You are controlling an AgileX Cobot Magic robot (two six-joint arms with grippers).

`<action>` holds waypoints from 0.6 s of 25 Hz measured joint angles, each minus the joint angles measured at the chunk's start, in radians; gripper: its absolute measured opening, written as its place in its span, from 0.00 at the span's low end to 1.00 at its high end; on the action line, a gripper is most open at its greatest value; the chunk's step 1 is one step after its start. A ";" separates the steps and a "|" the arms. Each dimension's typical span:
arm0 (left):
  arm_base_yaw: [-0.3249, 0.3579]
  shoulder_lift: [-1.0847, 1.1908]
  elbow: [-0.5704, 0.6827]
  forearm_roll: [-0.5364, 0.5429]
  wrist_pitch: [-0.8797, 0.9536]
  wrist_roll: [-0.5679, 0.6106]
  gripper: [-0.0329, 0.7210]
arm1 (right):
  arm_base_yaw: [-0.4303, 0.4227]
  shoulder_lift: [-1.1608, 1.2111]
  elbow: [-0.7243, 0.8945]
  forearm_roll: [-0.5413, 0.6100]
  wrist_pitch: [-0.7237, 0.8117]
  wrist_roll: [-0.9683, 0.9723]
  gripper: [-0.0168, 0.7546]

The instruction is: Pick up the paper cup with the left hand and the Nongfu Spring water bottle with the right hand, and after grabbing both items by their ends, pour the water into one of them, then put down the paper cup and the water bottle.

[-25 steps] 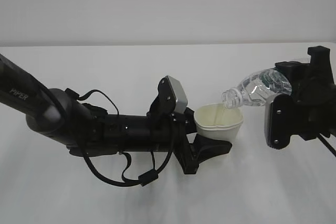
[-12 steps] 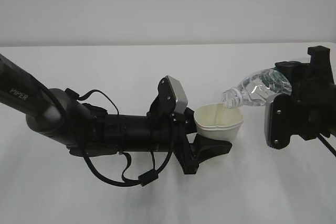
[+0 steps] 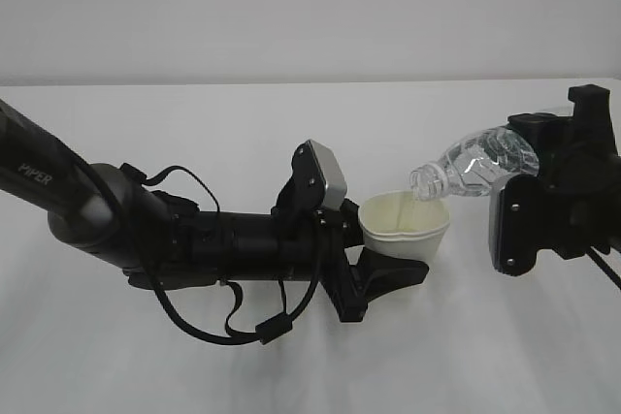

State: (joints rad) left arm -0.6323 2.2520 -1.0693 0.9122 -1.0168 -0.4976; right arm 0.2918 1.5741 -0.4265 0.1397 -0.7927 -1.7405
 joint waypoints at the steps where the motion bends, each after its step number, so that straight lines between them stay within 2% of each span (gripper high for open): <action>1: 0.000 0.000 0.000 0.000 0.000 0.000 0.63 | 0.000 0.000 0.000 0.000 0.000 0.000 0.53; 15: 0.000 0.000 0.000 0.000 0.000 0.000 0.63 | 0.000 0.000 0.000 0.000 -0.001 -0.011 0.53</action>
State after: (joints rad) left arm -0.6323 2.2520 -1.0693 0.9122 -1.0168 -0.4976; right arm 0.2918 1.5741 -0.4265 0.1397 -0.7934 -1.7510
